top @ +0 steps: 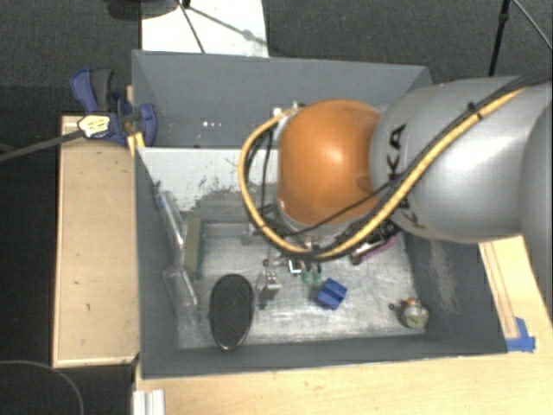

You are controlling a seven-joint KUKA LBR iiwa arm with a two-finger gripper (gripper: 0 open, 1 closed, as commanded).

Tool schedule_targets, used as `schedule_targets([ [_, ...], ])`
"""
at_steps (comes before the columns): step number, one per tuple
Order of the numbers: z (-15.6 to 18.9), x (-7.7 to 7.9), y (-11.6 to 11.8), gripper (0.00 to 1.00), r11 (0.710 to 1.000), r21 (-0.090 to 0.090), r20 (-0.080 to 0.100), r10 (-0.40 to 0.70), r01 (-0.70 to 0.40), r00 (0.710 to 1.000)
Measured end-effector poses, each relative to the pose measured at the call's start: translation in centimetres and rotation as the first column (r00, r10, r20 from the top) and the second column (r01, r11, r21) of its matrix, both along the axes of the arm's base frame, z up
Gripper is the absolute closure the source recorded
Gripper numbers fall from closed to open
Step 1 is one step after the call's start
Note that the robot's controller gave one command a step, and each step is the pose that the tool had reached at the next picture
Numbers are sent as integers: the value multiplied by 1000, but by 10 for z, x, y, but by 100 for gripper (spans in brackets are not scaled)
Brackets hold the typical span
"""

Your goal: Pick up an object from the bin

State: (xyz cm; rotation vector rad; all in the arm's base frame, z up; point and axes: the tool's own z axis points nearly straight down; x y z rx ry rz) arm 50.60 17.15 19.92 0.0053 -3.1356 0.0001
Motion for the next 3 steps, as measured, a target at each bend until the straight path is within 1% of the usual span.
schedule_targets([
  [1, -125, -23, 35, 0, 835, -5, 28, 550, -550, 835],
  [2, -98, -28, 36, 0, 587, -2, 12, 809, -809, 587],
  [3, -99, -6, 28, 0, 475, -2, 11, 880, -880, 475],
])
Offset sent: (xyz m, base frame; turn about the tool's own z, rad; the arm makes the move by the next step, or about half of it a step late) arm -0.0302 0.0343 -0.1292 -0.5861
